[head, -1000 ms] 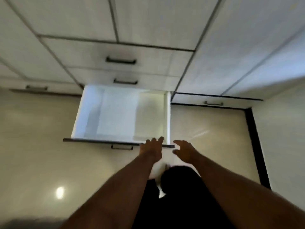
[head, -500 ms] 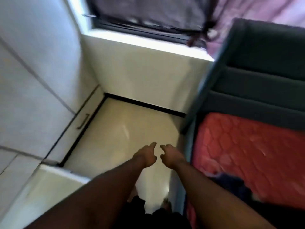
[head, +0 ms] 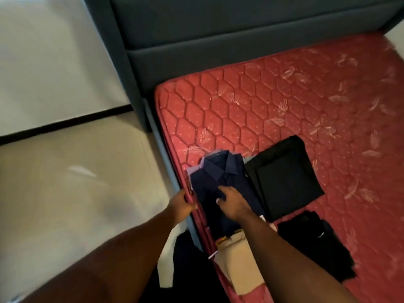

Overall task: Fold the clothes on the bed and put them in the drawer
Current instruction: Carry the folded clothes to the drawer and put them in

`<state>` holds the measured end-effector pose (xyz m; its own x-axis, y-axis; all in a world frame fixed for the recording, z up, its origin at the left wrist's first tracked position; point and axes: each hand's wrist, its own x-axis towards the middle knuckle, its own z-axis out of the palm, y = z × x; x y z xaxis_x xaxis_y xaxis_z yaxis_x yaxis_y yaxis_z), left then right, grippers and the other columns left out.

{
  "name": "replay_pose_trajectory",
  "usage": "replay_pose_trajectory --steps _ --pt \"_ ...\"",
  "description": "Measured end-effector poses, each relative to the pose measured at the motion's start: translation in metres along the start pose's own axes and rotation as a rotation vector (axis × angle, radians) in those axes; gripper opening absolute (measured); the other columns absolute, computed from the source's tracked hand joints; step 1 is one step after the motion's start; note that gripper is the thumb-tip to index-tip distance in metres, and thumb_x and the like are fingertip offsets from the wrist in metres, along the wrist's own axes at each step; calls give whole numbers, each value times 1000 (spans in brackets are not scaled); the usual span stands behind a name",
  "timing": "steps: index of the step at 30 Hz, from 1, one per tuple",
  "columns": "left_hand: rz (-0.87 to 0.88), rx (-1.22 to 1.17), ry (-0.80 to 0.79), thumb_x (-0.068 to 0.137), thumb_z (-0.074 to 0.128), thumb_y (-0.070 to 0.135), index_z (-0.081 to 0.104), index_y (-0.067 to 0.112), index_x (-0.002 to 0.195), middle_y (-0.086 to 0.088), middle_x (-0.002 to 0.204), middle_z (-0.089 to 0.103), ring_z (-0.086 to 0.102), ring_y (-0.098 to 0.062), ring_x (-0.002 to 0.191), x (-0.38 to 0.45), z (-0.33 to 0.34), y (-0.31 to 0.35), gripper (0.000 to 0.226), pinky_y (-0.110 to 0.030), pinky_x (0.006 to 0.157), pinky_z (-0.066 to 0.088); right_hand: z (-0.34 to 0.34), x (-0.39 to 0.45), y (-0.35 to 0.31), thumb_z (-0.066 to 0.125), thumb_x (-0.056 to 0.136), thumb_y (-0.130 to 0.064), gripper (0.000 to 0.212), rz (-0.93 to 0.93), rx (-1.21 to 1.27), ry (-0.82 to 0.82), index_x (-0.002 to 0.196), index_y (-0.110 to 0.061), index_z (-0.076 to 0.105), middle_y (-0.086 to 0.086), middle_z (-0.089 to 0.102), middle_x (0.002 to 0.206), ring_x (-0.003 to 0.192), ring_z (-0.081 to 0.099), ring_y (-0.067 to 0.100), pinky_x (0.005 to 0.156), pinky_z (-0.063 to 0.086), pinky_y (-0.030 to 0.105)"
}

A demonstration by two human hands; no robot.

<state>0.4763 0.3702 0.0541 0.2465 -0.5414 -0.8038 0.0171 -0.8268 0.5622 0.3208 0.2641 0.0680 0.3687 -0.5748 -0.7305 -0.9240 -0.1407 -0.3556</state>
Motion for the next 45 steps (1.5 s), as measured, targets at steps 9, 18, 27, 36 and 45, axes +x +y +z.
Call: replay_pose_trajectory --steps 9,18,27,36,45 --pt "-156 -535 4 82 75 5 56 19 125 -1 118 68 68 -9 95 121 117 -50 49 -10 68 51 30 117 140 72 82 -31 70 238 291 139 142 -10 43 9 45 142 131 45 28 110 37 39" --pt "-256 -982 139 73 79 2 67 11 113 -10 102 75 73 -27 91 171 155 -74 43 -37 73 59 37 173 202 80 35 -76 96 299 431 170 120 -38 54 -10 63 122 114 60 19 95 48 48" --pt "-161 -1045 17 77 66 -2 62 5 124 -16 110 71 70 -30 95 154 108 -117 48 -39 77 58 58 163 149 77 78 -12 32 184 888 -38 108 -16 65 3 73 105 94 71 17 79 59 33" --pt "-40 -1249 264 66 70 -5 49 10 135 -13 113 70 70 -25 93 59 -26 -275 74 -33 71 57 206 106 2 72 82 -6 50 45 781 -262 126 -21 52 2 68 120 106 67 20 85 56 39" --pt "-17 -1601 639 65 68 -7 51 19 134 -11 123 67 63 -32 113 -148 -135 -553 75 -47 95 52 471 7 -210 85 55 -16 63 184 315 -901 113 -10 62 11 74 101 80 73 21 58 58 28"
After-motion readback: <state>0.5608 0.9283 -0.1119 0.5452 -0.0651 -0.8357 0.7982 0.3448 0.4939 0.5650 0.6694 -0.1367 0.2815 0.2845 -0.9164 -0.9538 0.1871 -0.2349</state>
